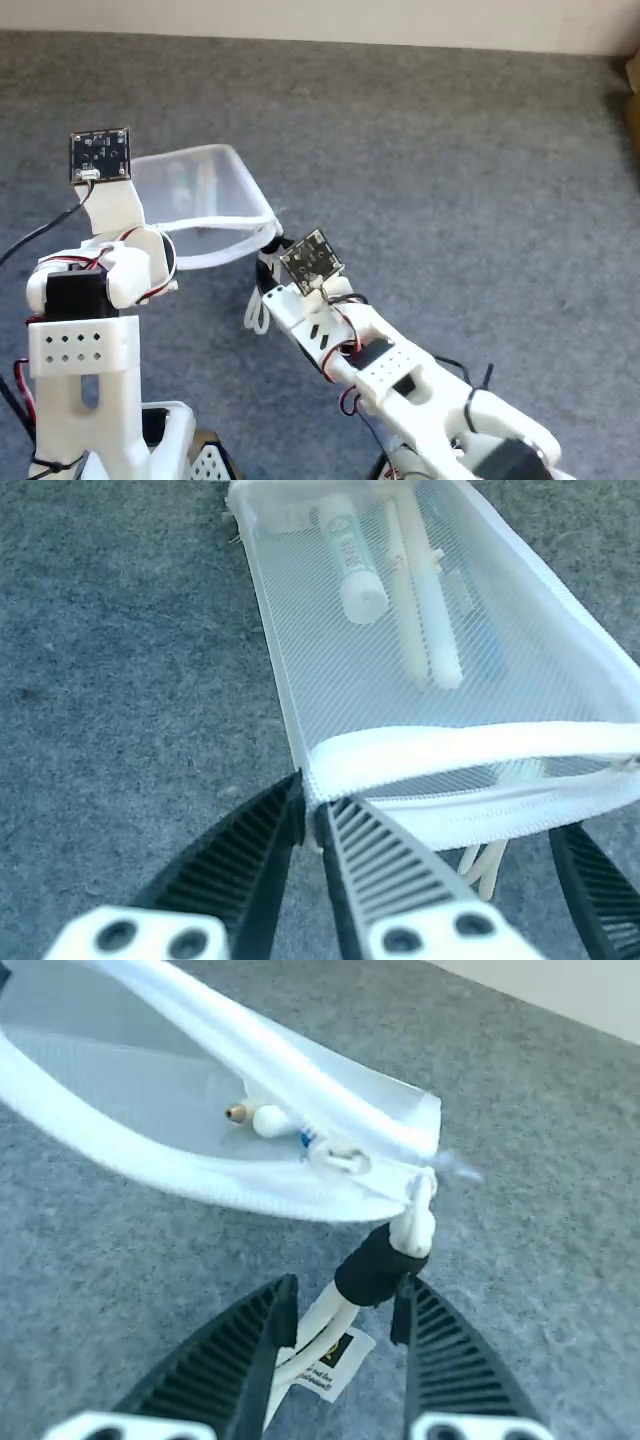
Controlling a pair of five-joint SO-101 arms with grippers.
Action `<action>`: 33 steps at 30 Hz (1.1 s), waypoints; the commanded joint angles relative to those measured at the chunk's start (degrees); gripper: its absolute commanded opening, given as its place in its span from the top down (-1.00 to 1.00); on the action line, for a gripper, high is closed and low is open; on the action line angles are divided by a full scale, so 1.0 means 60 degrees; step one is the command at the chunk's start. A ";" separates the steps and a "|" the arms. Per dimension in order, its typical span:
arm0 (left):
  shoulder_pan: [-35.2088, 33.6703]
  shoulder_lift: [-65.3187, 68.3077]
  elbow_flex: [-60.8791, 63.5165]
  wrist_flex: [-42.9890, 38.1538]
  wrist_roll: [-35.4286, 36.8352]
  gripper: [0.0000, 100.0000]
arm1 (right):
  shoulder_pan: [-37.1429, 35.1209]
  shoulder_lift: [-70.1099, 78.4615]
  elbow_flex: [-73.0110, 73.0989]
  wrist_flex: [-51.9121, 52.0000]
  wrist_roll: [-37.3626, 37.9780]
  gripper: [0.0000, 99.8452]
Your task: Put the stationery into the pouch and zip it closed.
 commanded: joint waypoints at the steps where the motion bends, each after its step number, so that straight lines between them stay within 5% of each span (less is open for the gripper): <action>1: -0.0095 0.0022 -0.0168 -0.0278 -0.0059 0.99 | 0.0154 0.0535 -0.0681 -0.1297 -0.0088 0.72; 33: -0.0095 0.0022 -0.0168 -0.0220 -0.0073 0.99 | 0.0872 0.2791 -0.1956 -0.2366 -0.0088 0.72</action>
